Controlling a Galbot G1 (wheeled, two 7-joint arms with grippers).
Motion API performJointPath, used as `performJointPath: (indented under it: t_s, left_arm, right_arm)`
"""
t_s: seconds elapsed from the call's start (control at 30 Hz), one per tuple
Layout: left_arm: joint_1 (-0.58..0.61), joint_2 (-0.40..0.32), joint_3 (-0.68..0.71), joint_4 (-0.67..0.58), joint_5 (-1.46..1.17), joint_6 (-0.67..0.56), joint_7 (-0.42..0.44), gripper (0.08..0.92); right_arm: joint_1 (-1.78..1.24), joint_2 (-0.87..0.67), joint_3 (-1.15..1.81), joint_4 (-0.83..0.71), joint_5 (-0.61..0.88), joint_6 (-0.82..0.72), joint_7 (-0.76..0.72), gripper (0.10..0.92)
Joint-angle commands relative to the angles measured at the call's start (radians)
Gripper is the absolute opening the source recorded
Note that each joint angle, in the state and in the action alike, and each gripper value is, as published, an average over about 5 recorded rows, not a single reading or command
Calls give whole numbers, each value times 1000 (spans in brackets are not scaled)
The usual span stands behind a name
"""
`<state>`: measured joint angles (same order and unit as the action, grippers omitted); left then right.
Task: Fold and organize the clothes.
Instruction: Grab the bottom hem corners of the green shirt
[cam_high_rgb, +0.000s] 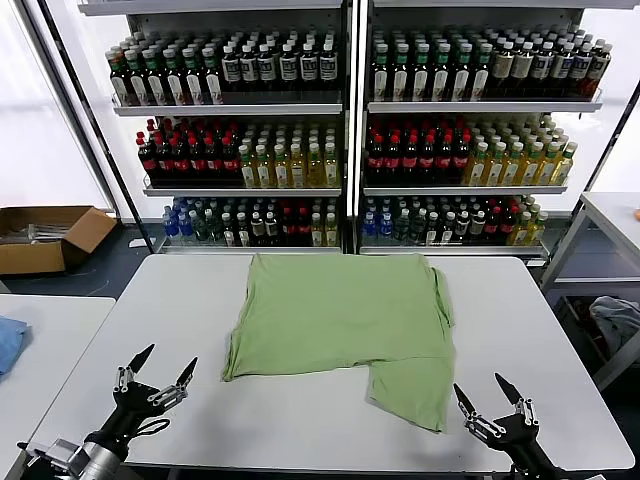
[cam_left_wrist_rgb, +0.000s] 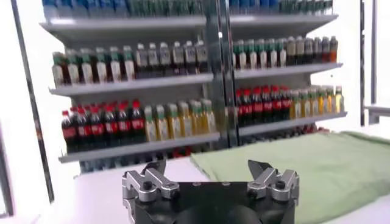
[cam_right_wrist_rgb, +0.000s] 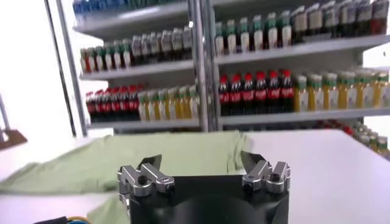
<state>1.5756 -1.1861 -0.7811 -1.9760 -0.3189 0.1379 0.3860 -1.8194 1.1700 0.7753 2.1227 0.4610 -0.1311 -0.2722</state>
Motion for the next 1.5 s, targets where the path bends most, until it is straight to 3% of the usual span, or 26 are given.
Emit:
performJointPath:
  t_s: [0.03, 0.43, 0.73, 0.9, 1.23, 1.5]
  left_arm:
    - [-35, 144, 143, 26, 4, 168, -74, 823]
    - [-227, 157, 262, 147, -18, 264, -112, 823]
    - [-271, 136, 291, 174, -37, 275, -141, 823]
    - [-264, 121, 303, 175, -32, 282, -148, 777]
    - [-232, 104, 311, 167, -21, 289, -144, 489]
    - [-213, 99, 310, 140, -20, 286, -139, 264]
  right_arm:
    - [-16, -67, -53, 39, -14, -172, 86, 823]
    - [94, -9, -170, 14, -68, -254, 142, 823]
    - [106, 13, -209, -19, -91, -269, 169, 815]
    - [101, 17, -226, -30, -106, -265, 165, 698]
    - [103, 27, -236, -31, -113, -210, 137, 421]
    - [104, 38, -227, -38, -146, -76, 84, 178]
